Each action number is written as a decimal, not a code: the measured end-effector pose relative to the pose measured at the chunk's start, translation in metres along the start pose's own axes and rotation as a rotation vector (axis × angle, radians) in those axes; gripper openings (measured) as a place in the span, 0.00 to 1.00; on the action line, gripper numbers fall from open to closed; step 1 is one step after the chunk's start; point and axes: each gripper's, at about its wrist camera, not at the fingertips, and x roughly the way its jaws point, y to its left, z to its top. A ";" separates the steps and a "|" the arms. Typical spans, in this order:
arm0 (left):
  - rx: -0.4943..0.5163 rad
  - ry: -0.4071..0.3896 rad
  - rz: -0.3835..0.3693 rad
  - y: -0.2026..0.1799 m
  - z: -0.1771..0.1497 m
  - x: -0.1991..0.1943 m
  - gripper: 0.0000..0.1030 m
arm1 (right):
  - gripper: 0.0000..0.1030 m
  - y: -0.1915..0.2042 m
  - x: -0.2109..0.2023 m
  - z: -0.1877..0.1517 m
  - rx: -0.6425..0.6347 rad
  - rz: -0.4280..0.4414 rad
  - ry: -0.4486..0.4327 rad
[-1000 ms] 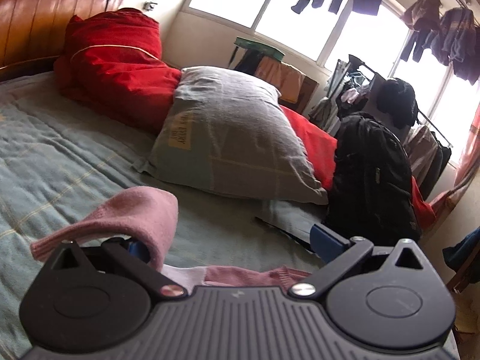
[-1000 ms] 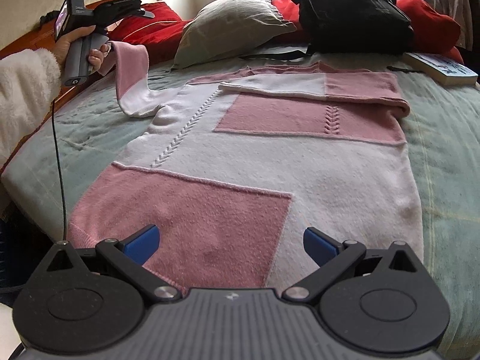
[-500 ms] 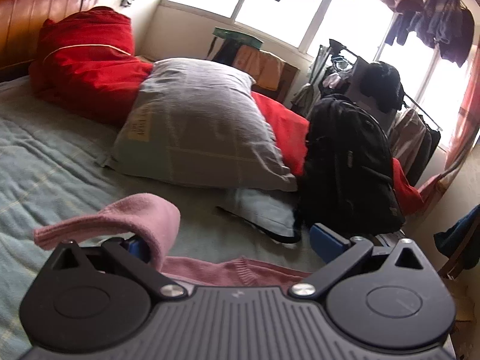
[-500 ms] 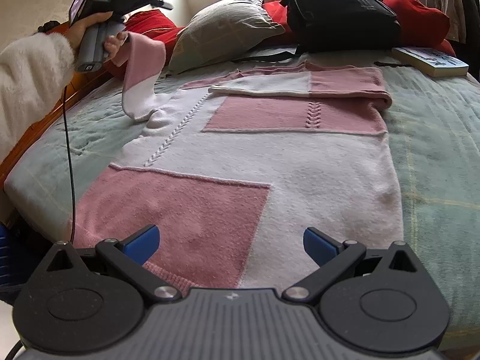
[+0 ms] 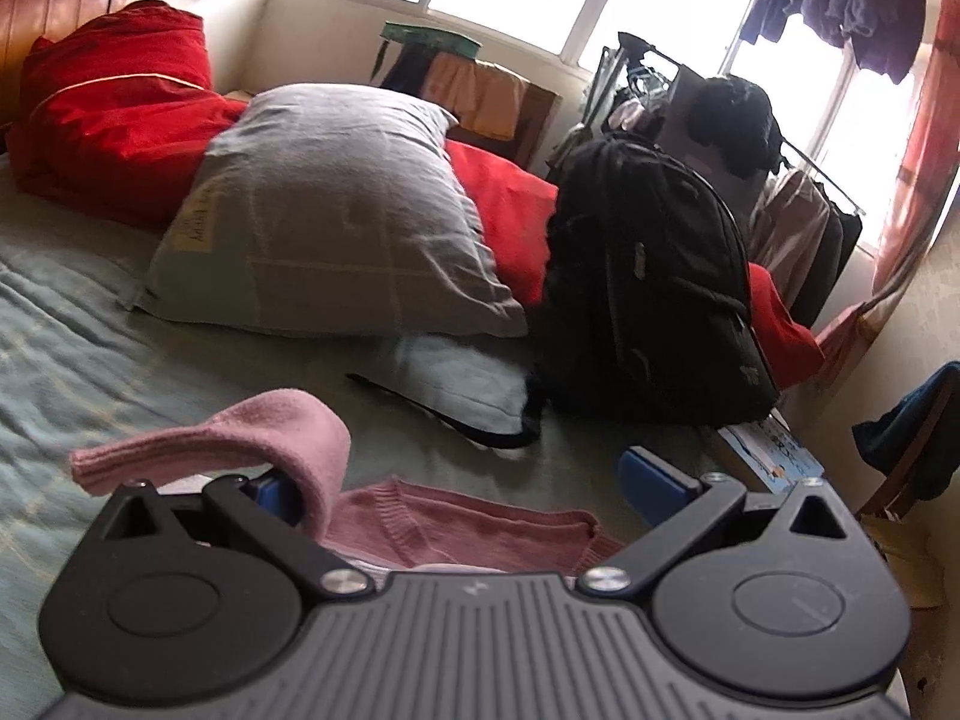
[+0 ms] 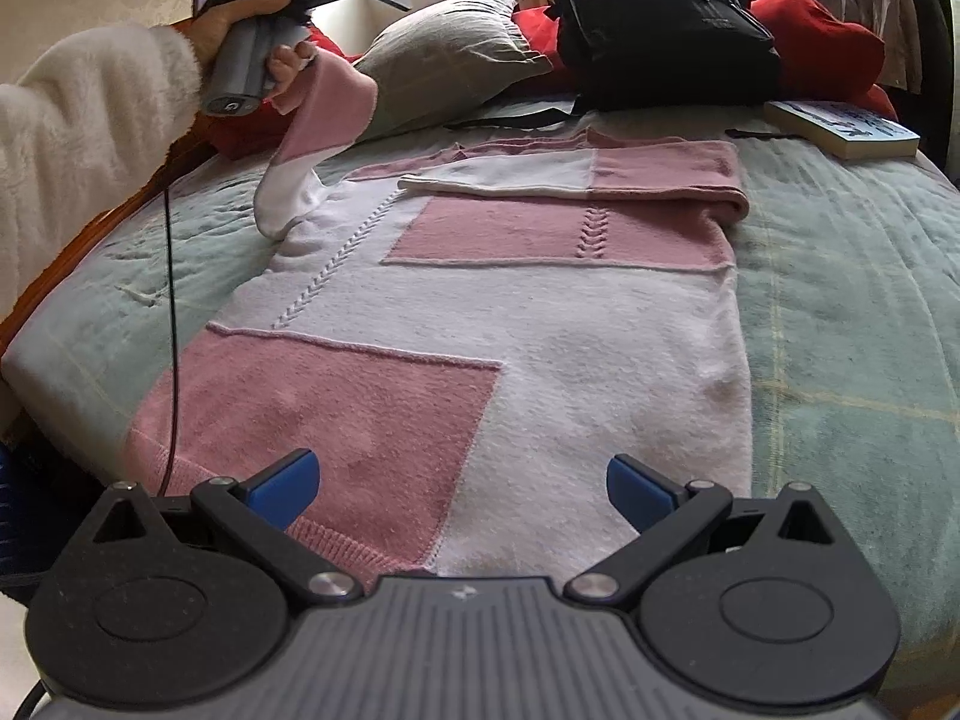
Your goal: Fold clothes
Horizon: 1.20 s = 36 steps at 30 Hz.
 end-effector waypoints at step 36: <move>0.042 0.103 -0.022 -0.057 -0.056 0.080 0.99 | 1.00 -0.043 0.014 -0.012 0.100 -0.005 0.028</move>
